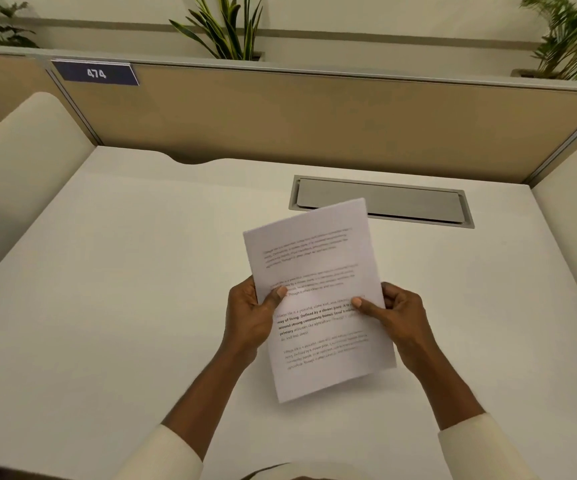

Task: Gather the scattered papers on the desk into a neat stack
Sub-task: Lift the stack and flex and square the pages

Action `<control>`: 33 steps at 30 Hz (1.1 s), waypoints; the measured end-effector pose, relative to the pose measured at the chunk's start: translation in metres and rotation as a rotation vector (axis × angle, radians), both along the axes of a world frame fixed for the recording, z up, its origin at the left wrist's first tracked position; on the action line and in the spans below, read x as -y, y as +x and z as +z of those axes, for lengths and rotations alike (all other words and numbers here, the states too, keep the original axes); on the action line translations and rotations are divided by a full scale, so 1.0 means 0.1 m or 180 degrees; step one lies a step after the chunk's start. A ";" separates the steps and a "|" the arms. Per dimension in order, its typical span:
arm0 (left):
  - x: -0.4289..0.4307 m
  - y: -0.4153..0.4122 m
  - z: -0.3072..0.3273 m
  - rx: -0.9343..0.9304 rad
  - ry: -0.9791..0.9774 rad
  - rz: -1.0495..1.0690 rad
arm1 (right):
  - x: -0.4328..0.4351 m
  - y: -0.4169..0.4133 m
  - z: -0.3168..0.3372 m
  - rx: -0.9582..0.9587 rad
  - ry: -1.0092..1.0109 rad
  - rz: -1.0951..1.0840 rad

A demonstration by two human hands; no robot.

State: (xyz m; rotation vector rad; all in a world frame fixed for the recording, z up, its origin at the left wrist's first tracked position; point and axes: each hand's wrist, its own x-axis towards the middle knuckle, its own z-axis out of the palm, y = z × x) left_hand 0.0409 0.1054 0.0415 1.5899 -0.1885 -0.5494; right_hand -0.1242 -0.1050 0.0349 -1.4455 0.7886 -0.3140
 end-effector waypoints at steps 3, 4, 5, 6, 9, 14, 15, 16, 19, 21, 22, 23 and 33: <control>-0.04 0.04 -0.06 -0.0285 -0.0248 0.0349 | 0.00 -0.16 -0.11 -0.0162 0.0223 0.0192; -0.06 0.05 -0.08 -0.0383 -0.0348 0.0439 | 0.01 -0.21 -0.14 -0.0165 0.0313 0.0193; -0.07 0.06 -0.09 -0.0482 -0.0455 0.0522 | 0.01 -0.24 -0.17 -0.0146 0.0422 0.0163; -0.08 0.07 -0.11 -0.0571 -0.0552 0.0603 | 0.01 -0.27 -0.19 -0.0111 0.0548 0.0105; -0.09 0.09 -0.14 -0.0858 -0.0748 0.0847 | -0.01 -0.31 -0.27 0.0124 0.1077 -0.0277; -0.01 0.01 -0.20 -0.1367 -0.0923 0.1040 | -0.29 -0.17 -0.29 0.0421 0.1360 -0.0447; 0.01 -0.03 -0.21 -0.1431 -0.0932 0.1055 | -0.37 -0.12 -0.30 0.0474 0.1402 -0.0556; 0.03 -0.06 -0.21 -0.1480 -0.0937 0.1063 | -0.43 -0.08 -0.30 0.0548 0.1440 -0.0690; 0.05 -0.13 -0.21 -0.1508 -0.0983 0.1056 | -0.55 0.00 -0.27 0.0683 0.1263 -0.1043; 0.03 -0.11 -0.20 -0.1483 -0.1013 0.1030 | -0.54 0.02 -0.24 0.0599 0.0930 -0.1086; 0.01 -0.09 -0.18 -0.1481 -0.1041 0.1015 | -0.51 0.02 -0.23 0.0563 0.0794 -0.1060; -0.02 -0.06 -0.17 -0.1475 -0.1077 0.1001 | -0.48 0.01 -0.22 0.0544 0.0697 -0.1031; -0.48 0.78 0.01 -0.0503 -0.0133 -0.0272 | 0.15 -0.19 -0.02 0.0169 -0.0171 -0.0582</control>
